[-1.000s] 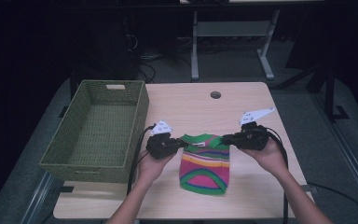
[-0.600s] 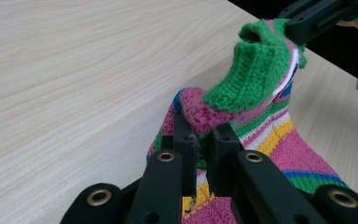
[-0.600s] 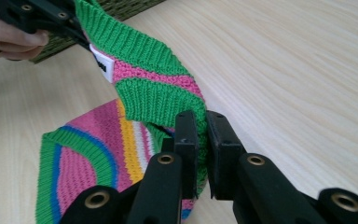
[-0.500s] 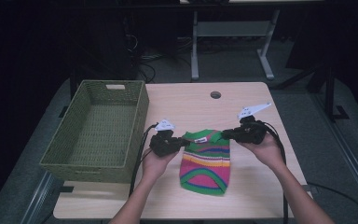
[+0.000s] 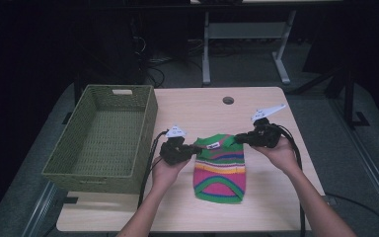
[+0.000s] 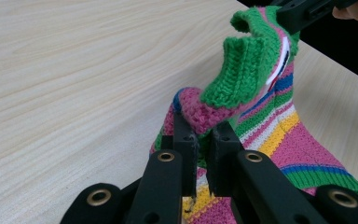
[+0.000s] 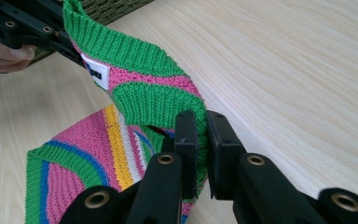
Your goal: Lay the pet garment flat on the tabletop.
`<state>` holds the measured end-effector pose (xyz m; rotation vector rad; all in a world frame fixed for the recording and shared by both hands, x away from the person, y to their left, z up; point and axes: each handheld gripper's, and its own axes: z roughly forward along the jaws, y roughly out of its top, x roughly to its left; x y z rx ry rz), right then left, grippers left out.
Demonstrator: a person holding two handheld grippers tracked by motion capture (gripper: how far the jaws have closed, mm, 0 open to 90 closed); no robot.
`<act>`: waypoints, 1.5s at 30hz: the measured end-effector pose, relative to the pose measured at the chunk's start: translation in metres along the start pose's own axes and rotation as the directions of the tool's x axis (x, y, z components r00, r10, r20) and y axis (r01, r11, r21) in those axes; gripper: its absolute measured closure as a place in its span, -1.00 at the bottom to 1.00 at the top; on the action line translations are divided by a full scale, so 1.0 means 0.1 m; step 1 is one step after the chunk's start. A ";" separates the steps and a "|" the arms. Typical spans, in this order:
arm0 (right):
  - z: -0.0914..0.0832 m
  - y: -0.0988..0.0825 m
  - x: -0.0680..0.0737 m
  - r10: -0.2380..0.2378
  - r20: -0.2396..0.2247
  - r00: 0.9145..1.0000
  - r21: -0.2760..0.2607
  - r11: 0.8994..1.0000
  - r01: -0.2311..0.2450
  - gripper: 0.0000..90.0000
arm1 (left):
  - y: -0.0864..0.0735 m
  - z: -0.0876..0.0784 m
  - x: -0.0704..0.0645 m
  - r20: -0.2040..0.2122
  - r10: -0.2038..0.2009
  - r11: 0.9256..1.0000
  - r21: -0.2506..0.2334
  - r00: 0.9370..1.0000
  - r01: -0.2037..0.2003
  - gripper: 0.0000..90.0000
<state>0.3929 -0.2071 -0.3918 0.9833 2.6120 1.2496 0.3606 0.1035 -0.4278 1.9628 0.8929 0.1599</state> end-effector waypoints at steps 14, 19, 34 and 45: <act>0.10 -0.18 -0.19 0.106 0.036 0.994 -0.027 0.994 -0.105 0.12 | -0.05 0.02 0.02 -0.077 -0.024 1.000 0.010 0.997 0.025 0.10; 0.17 -0.29 -0.14 0.105 0.001 0.994 0.036 0.994 -0.105 0.33 | -0.15 0.09 -0.02 -0.010 -0.006 0.997 0.074 1.000 0.007 0.36; 0.47 -0.48 -0.01 0.049 -0.041 0.998 0.232 0.972 -0.038 0.97 | -0.25 0.31 -0.18 0.030 0.123 0.960 0.251 0.992 -0.126 1.00; 0.48 -0.49 -0.07 0.085 -0.013 0.996 0.191 0.978 -0.081 0.88 | -0.25 0.36 -0.14 0.001 0.124 0.962 0.244 0.992 -0.120 0.98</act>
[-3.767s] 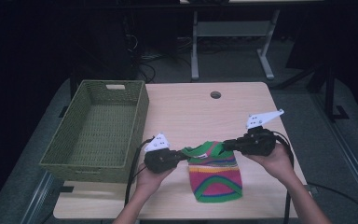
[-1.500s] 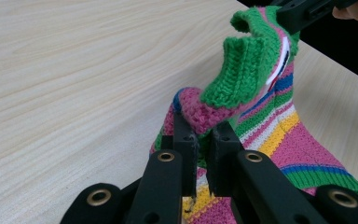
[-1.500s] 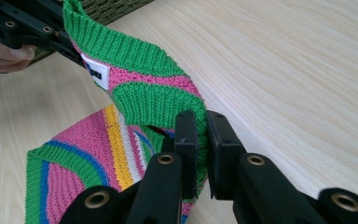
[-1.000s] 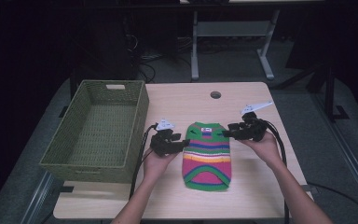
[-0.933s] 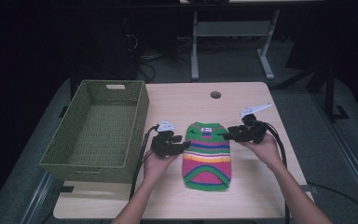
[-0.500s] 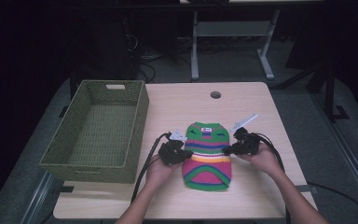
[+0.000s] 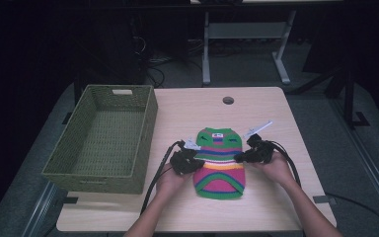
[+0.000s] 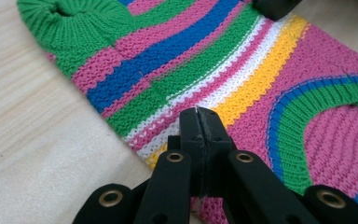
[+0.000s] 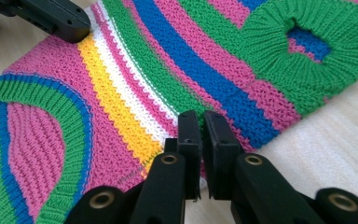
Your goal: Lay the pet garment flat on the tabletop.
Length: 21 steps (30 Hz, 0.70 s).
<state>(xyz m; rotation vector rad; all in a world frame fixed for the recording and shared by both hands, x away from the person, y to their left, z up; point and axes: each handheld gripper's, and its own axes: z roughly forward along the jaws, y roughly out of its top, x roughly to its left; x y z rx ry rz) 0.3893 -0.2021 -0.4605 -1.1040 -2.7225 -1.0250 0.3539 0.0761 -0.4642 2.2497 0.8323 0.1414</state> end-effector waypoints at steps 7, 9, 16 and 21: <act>0.01 0.00 -0.04 0.028 0.000 1.000 -0.027 0.999 -0.028 0.84 | 0.01 0.01 0.01 -0.007 -0.014 1.000 -0.014 1.000 0.014 0.94; 0.01 0.00 -0.04 0.031 0.000 1.000 -0.029 0.999 -0.031 0.83 | 0.01 0.01 0.02 -0.010 -0.015 1.000 -0.017 1.000 0.015 0.92; -0.04 -0.01 -0.05 0.049 -0.027 0.998 -0.057 0.997 -0.050 0.60 | 0.02 -0.07 0.05 -0.025 -0.022 0.999 -0.044 0.999 0.021 0.66; -0.11 0.00 -0.02 0.045 -0.044 0.998 -0.090 0.995 -0.049 0.50 | 0.03 -0.13 0.04 -0.022 -0.029 0.997 -0.072 0.999 0.027 0.54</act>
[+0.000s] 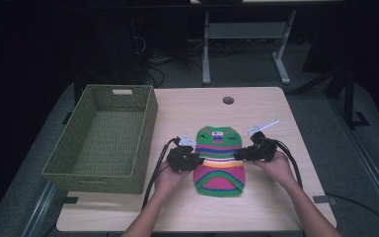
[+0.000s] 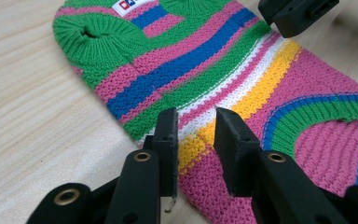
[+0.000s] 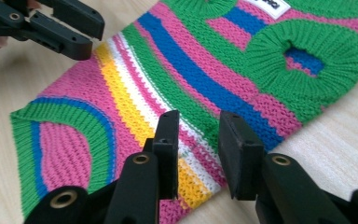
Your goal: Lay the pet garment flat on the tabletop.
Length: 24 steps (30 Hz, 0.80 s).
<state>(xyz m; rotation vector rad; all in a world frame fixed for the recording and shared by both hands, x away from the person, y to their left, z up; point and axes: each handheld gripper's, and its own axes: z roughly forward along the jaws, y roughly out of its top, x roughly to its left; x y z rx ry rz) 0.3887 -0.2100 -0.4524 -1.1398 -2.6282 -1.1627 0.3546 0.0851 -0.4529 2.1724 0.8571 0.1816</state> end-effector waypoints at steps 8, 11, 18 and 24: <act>-0.04 -0.01 -0.01 -0.001 -0.045 0.999 -0.021 1.000 0.001 0.34 | 0.01 -0.06 0.02 0.008 0.010 1.000 -0.020 1.000 -0.010 0.35; -0.05 -0.02 -0.02 -0.007 -0.062 0.998 -0.024 1.000 0.006 0.26 | 0.01 -0.08 0.01 0.019 -0.003 1.000 -0.030 1.000 0.003 0.20; -0.14 -0.05 0.01 -0.012 -0.080 0.997 -0.051 0.999 0.008 0.01 | 0.01 -0.17 -0.01 0.031 -0.016 0.998 -0.055 0.999 0.018 -0.02; -0.25 -0.07 0.02 -0.002 -0.078 0.997 -0.083 0.997 -0.005 -0.22 | 0.00 -0.23 -0.03 0.034 -0.027 0.997 -0.067 0.999 0.030 -0.21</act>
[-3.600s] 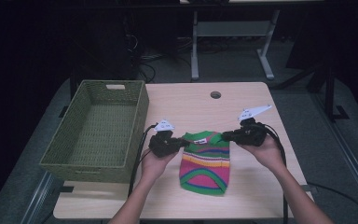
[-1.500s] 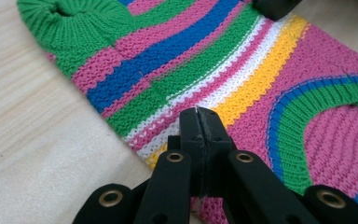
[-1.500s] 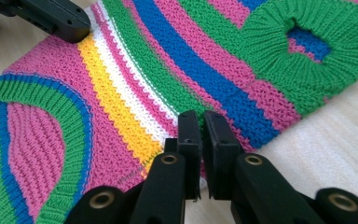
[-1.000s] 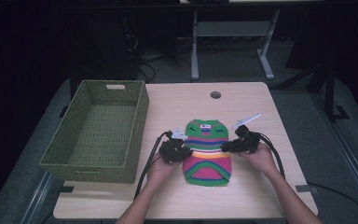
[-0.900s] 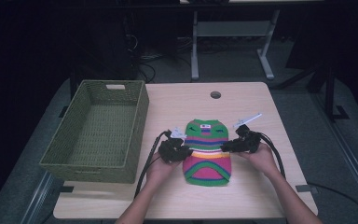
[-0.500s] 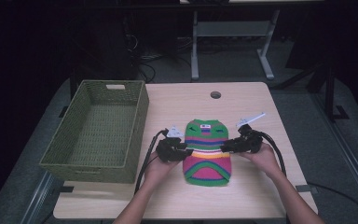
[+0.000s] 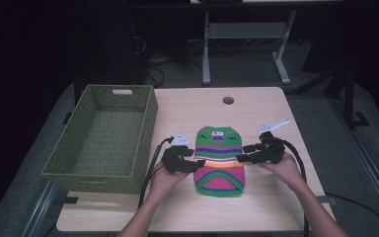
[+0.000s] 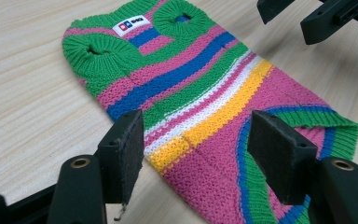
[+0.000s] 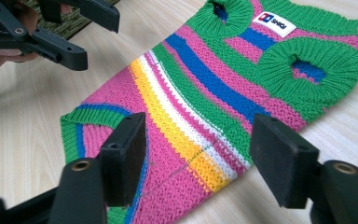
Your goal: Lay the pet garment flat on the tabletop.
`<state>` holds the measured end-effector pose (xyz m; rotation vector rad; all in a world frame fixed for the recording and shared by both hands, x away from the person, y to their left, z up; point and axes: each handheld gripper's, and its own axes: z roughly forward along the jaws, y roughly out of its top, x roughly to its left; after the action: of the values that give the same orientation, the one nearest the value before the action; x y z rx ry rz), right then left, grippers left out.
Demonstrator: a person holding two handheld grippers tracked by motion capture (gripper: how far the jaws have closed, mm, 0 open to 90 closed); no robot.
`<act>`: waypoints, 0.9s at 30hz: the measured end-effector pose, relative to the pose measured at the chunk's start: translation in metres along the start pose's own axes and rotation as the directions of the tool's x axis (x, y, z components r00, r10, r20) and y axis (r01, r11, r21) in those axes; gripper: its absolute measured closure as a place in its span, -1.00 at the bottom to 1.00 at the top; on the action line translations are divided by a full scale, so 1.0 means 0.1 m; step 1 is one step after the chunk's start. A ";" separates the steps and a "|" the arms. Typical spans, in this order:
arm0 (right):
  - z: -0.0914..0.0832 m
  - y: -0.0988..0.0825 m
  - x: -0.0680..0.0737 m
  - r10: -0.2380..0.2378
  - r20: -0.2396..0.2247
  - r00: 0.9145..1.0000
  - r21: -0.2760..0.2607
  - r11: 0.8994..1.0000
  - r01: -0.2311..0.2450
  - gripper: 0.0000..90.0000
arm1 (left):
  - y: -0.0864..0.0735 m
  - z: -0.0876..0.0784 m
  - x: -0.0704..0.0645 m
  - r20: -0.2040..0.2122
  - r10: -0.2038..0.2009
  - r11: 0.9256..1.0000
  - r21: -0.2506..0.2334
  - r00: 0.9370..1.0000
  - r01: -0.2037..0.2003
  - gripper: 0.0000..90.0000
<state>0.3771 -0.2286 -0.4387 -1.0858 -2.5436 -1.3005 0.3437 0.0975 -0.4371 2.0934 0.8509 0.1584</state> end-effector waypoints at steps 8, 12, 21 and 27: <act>-0.07 -0.03 0.03 -0.003 0.008 1.000 0.018 1.000 0.003 -0.29 | -0.05 -0.09 -0.02 -0.022 0.012 1.000 -0.012 1.000 -0.012 -0.39; -0.12 -0.06 0.04 -0.010 0.015 1.000 0.022 1.000 0.010 -0.31 | -0.09 -0.14 -0.04 -0.026 0.007 1.000 -0.015 1.000 -0.008 -0.47; -0.24 -0.19 0.07 -0.025 0.029 0.999 0.011 1.000 0.025 -0.33 | -0.13 -0.27 -0.09 -0.009 -0.003 0.999 -0.049 1.000 0.002 -0.49; -0.34 -0.28 0.10 -0.032 0.044 0.999 0.006 0.999 0.031 -0.33 | -0.19 -0.29 -0.12 -0.013 0.010 0.999 -0.033 1.000 -0.010 -0.55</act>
<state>0.3447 -0.2588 -0.4325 -1.0898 -2.6047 -1.2909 0.3131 0.1171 -0.4304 2.0679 0.8400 0.1904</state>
